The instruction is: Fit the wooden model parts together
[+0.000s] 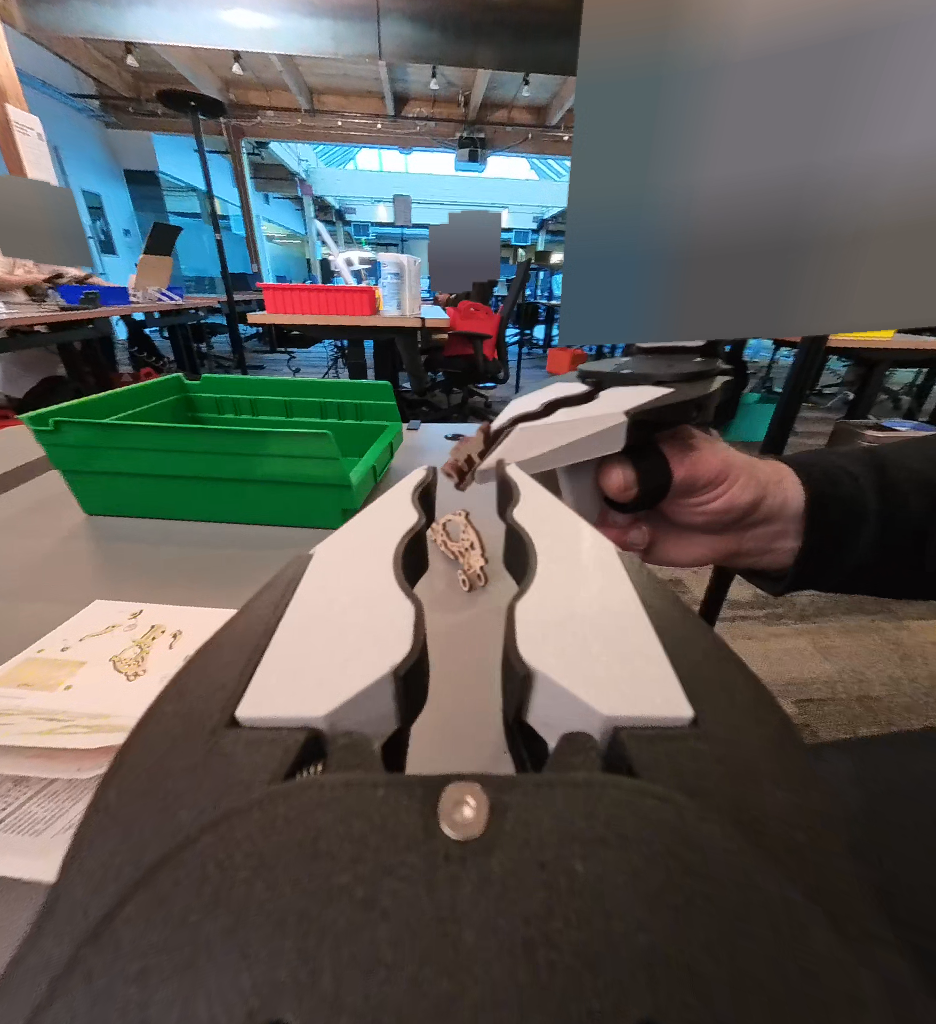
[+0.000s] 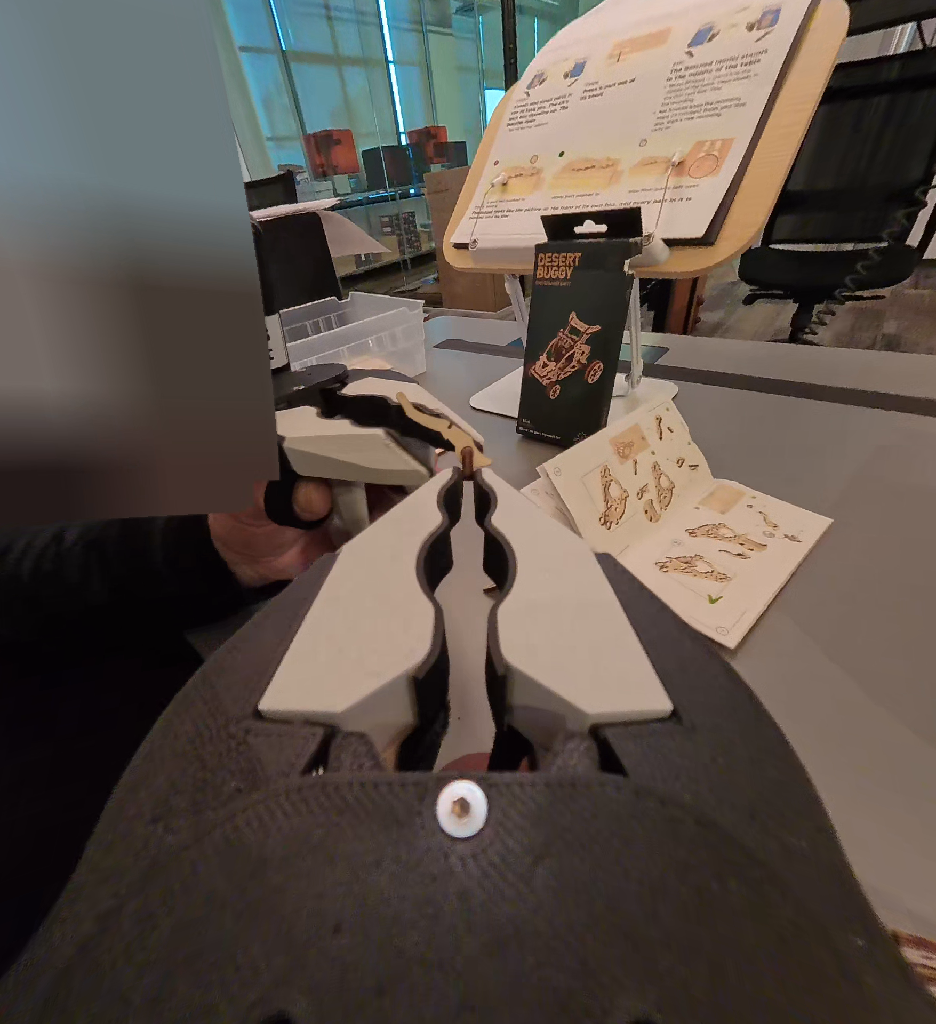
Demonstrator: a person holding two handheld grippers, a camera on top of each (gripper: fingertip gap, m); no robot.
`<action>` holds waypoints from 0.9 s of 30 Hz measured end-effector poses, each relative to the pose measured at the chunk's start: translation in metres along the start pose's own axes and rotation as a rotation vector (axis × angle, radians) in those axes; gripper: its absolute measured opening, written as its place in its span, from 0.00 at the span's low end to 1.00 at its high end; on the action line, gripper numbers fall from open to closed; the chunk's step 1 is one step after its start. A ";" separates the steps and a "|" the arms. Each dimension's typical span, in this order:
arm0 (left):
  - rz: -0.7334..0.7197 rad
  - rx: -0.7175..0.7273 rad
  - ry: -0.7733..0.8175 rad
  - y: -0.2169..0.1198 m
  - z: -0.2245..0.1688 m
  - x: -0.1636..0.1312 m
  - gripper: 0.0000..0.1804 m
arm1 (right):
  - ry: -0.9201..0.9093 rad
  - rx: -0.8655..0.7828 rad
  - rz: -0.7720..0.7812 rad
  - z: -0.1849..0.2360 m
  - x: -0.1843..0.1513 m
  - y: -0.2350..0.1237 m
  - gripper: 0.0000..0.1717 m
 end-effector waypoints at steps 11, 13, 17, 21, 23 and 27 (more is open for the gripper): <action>0.050 -0.160 -0.182 0.002 0.001 -0.006 0.21 | -1.023 -0.286 0.393 0.012 0.009 -0.010 0.01; 0.049 -0.158 -0.188 0.005 -0.001 -0.006 0.22 | -1.143 -0.312 0.431 0.014 0.007 -0.010 0.01; 0.043 -0.141 -0.188 0.010 -0.003 -0.007 0.21 | -1.274 -0.319 0.468 0.021 0.000 -0.005 0.01; 0.035 -0.089 -0.112 0.009 -0.005 -0.005 0.10 | -1.318 -0.338 0.474 0.023 -0.002 -0.003 0.00; 0.036 -0.080 -0.107 0.008 -0.004 -0.005 0.09 | -1.332 -0.340 0.472 0.024 -0.002 -0.002 0.00; 0.036 -0.060 -0.094 0.007 -0.003 -0.004 0.06 | -1.343 -0.343 0.470 0.024 -0.003 -0.001 0.00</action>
Point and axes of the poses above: each gripper's, where its closed fingertips meet, y out along the fingers, x out of its top, z = x × y across the jaws, the point moved 6 cm from there along -y, back along the fingers, and after that the axes turned 5 degrees about x, right-handed, at the moved point
